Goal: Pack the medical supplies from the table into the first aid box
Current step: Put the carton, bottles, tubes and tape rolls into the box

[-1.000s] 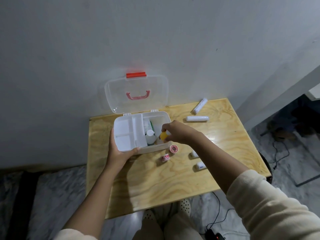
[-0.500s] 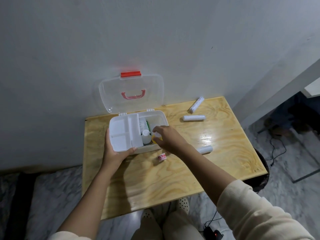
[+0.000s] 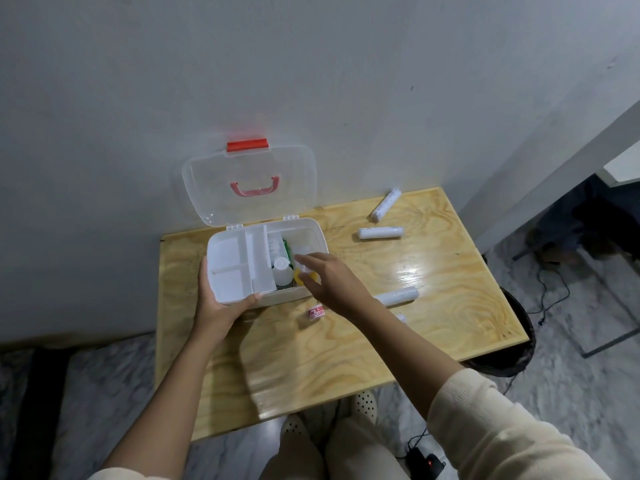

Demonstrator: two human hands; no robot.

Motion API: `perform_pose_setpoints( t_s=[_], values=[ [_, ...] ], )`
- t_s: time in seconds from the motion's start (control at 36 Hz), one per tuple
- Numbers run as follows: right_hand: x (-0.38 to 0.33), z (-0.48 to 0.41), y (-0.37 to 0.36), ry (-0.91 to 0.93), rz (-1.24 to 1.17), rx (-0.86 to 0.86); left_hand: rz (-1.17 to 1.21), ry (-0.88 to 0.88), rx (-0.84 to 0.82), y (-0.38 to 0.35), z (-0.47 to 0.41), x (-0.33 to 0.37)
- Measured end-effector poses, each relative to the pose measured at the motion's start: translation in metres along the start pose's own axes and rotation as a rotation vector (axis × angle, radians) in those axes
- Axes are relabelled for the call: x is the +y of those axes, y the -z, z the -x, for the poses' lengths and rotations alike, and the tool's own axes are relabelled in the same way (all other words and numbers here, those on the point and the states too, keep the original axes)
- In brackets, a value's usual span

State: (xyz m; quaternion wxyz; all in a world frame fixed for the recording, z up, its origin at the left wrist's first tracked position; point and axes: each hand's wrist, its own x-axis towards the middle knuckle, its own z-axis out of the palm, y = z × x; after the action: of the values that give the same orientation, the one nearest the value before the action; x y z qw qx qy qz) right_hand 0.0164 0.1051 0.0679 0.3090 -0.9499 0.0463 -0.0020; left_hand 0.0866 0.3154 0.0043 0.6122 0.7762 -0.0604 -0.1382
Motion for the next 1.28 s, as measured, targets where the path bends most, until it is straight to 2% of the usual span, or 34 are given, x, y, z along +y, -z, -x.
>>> perform_pose_setpoints(
  t_s=[0.14, 0.22, 0.31, 0.36, 0.44, 0.53, 0.61, 0.81, 0.97, 1.28],
  values=[
    [0.012, 0.001, 0.008, 0.069, -0.063, -0.024, -0.009, 0.025, -0.005, 0.002, 0.002, 0.005],
    [0.026, 0.003, 0.020, 0.086, -0.163, 0.061, -0.008, 0.034, -0.003, 0.000, 0.003, 0.008],
    [0.050, 0.000, 0.032, -0.030, -0.270, 0.257, -0.028, 0.048, 0.002, 0.001, 0.006, 0.012],
    [0.071, -0.006, 0.040, -0.149, -0.262, 0.324, -0.031, 0.054, 0.011, 0.002, 0.006, 0.012],
    [0.106, -0.016, 0.051, -0.306, -0.115, 0.277, -0.032, 0.051, 0.019, 0.000, 0.007, 0.012],
    [0.138, -0.031, 0.052, -0.395, -0.014, 0.158, -0.039, 0.059, 0.029, -0.002, 0.007, 0.010],
    [0.165, -0.051, 0.049, -0.410, 0.126, 0.041, -0.051, 0.063, 0.034, 0.001, 0.006, 0.003],
    [0.200, -0.083, 0.045, -0.408, 0.194, -0.014, -0.057, 0.077, 0.087, -0.005, 0.007, 0.000],
    [0.209, -0.091, 0.040, -0.317, 0.174, 0.101, -0.020, 0.081, 0.100, -0.005, 0.006, -0.003],
    [0.165, -0.088, 0.018, -0.441, 0.037, 0.205, 0.001, 0.119, 0.100, -0.006, 0.007, 0.003]
  ],
)
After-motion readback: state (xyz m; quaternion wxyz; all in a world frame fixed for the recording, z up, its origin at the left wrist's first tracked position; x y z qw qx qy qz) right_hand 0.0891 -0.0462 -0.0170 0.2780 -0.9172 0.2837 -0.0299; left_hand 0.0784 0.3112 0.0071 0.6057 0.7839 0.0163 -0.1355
